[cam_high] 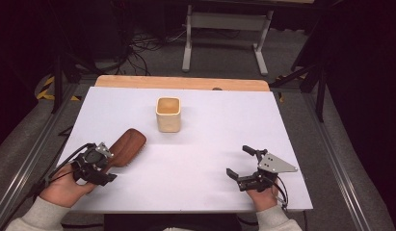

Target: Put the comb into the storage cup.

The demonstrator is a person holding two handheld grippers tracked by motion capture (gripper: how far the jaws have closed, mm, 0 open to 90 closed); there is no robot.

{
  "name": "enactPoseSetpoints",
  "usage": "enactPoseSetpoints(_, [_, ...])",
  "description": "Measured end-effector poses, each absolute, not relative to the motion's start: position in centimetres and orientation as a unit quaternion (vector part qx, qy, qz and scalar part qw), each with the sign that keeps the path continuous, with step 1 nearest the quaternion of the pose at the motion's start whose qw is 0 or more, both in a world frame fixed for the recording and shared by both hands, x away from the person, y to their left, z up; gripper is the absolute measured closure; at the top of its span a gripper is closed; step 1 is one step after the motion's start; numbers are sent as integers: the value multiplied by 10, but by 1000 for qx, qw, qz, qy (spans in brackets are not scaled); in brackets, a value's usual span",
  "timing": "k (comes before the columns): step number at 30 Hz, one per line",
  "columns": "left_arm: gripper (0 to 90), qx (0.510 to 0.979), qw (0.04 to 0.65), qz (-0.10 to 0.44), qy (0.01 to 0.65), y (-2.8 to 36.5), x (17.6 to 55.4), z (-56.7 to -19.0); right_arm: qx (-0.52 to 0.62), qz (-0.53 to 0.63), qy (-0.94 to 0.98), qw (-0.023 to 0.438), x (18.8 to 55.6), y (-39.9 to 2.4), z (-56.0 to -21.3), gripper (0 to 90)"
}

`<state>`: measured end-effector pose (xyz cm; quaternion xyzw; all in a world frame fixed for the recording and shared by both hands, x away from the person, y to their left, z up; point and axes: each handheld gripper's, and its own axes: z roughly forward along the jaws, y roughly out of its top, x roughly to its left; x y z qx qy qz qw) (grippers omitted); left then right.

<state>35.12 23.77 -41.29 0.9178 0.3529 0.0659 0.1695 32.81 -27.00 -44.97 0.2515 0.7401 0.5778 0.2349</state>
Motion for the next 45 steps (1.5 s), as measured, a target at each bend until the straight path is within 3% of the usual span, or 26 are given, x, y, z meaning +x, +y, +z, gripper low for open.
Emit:
enactPoseSetpoints(3, [184,908,178,85,370,241,352,-412,252,578,740,235,328,-270,-450,13])
enactPoseSetpoints(7, [76,899,184,91,386,245,357,-414,252,578,740,234,328,-270,-450,13])
enactPoseSetpoints(21, [5,886,181,76,420,247,366,-425,253,579,739,233,329,-270,-450,12])
enactPoseSetpoints(26, [35,885,178,75,424,246,368,-429,253,579,739,233,329,-270,-450,12])
enactPoseSetpoints(38, [283,886,156,77,429,244,370,-438,253,579,740,233,328,-270,-450,12])
enactPoseSetpoints(40, [391,888,151,75,429,243,370,-440,252,579,740,233,328,-270,-450,12])
enactPoseSetpoints(43, [454,889,146,69,429,242,371,-442,252,578,740,233,328,-270,-450,12])
enactPoseSetpoints(45, [551,888,148,68,430,241,371,-442,252,578,740,233,328,-270,-450,12])
